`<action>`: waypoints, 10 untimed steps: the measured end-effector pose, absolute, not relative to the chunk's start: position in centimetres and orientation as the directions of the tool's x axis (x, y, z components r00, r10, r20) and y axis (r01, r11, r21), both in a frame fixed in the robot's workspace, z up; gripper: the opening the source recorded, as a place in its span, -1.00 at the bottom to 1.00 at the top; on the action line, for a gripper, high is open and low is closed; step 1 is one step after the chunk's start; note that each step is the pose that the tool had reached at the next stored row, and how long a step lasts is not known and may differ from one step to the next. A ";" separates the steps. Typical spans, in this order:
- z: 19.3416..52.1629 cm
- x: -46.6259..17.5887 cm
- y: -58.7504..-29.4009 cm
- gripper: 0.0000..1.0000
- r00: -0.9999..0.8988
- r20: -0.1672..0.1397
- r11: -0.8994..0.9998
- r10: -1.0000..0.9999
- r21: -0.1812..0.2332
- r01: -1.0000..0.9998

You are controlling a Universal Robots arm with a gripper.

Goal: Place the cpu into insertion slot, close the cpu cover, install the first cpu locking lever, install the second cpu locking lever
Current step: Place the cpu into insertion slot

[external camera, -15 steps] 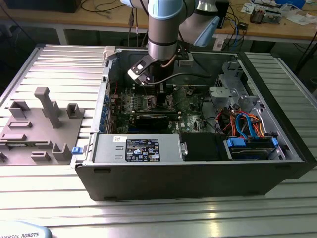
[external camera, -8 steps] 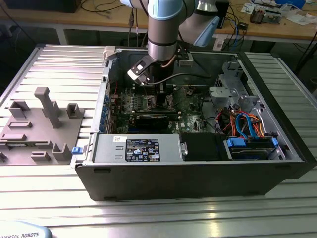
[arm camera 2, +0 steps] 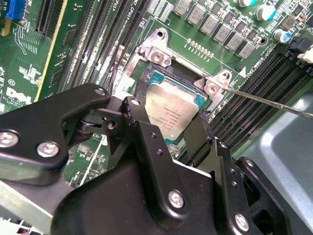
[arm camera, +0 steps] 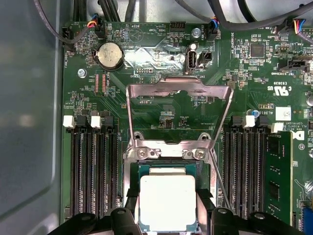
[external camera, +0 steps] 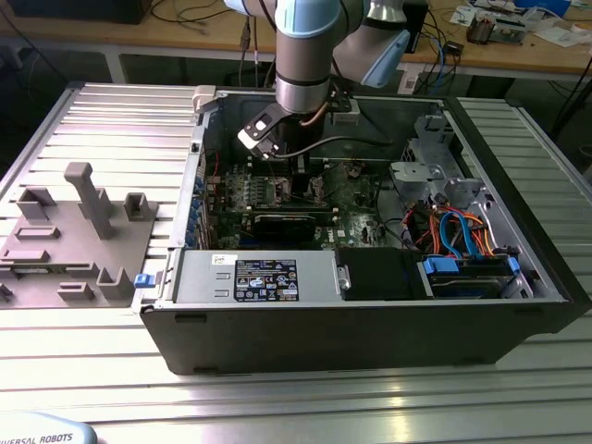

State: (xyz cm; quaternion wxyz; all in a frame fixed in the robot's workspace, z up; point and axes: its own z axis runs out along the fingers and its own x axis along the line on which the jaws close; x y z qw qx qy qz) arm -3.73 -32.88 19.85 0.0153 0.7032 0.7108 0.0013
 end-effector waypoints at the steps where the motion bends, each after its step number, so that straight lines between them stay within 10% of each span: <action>1: 19.8 -3.7 -32.9 0.08 -0.010 -0.020 0.011 1.000 0.023 1.000; 10: 19.8 -3.7 -33.0 0.08 -0.010 -0.020 0.011 1.000 0.023 1.000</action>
